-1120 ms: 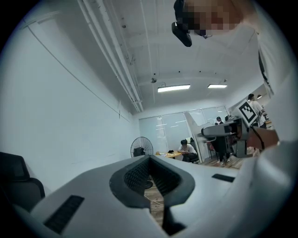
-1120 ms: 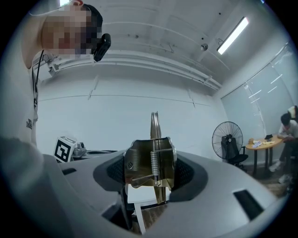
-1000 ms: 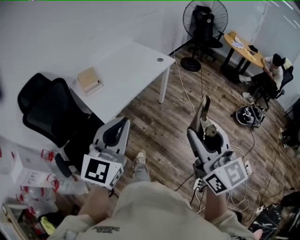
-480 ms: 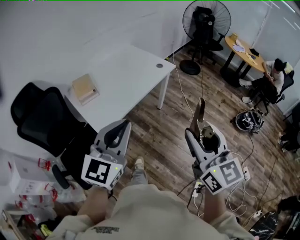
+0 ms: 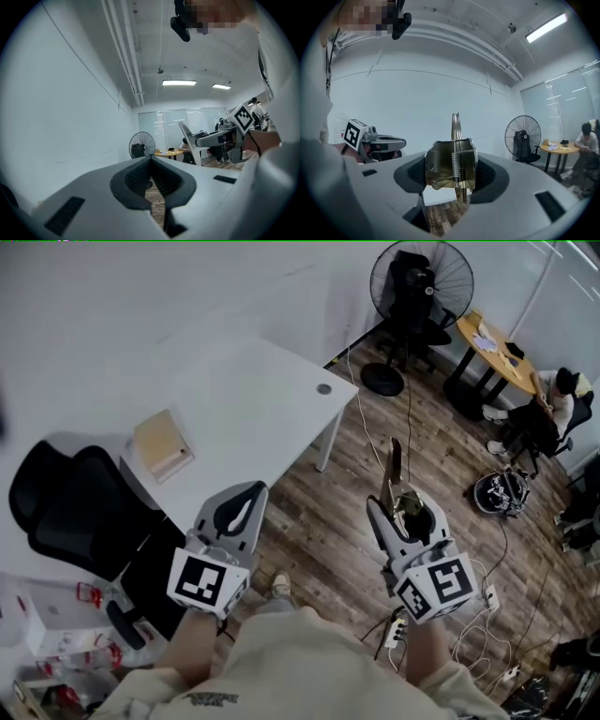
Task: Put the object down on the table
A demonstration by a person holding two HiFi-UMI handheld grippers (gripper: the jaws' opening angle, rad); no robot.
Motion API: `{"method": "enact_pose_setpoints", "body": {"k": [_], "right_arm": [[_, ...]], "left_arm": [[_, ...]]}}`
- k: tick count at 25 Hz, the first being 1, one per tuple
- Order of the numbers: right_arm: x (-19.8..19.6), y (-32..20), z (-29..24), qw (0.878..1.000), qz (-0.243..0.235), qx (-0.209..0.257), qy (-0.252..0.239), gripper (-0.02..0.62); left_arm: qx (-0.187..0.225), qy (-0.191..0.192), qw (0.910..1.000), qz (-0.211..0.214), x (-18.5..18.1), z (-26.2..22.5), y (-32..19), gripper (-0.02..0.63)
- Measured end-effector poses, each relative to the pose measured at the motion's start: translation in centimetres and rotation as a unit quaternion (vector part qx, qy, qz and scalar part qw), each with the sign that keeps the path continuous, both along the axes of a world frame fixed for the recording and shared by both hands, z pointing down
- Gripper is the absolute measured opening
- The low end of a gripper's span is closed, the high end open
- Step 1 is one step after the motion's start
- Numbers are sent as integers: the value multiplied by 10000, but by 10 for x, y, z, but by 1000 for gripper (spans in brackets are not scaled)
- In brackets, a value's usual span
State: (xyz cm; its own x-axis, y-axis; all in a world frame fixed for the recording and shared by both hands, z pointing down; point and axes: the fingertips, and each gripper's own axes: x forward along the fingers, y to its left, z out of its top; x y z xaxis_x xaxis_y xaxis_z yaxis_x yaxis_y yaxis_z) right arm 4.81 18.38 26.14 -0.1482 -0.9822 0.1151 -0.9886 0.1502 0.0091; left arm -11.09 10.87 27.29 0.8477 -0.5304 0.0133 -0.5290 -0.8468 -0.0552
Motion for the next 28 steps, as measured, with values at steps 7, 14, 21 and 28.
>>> {"method": "enact_pose_setpoints", "body": {"k": [7,14,21,28], "right_arm": [[12,-95,17,9994,105,-326,112,235],[17,-185,25,9945,123,-674,790,235],[35,-236,43,9844,83,-852,1538,235],[67,-279,78,9740,-25,-1151,1951,235]], "left_arm": [[-180,-150,9995,231,19,14,-90,21],[-247,-273,9984,427,30,17,-170,21],[-275,-241,9985,397,42,37,-211,21],[-187,-318,9988,326,73,49,-251,21]]}}
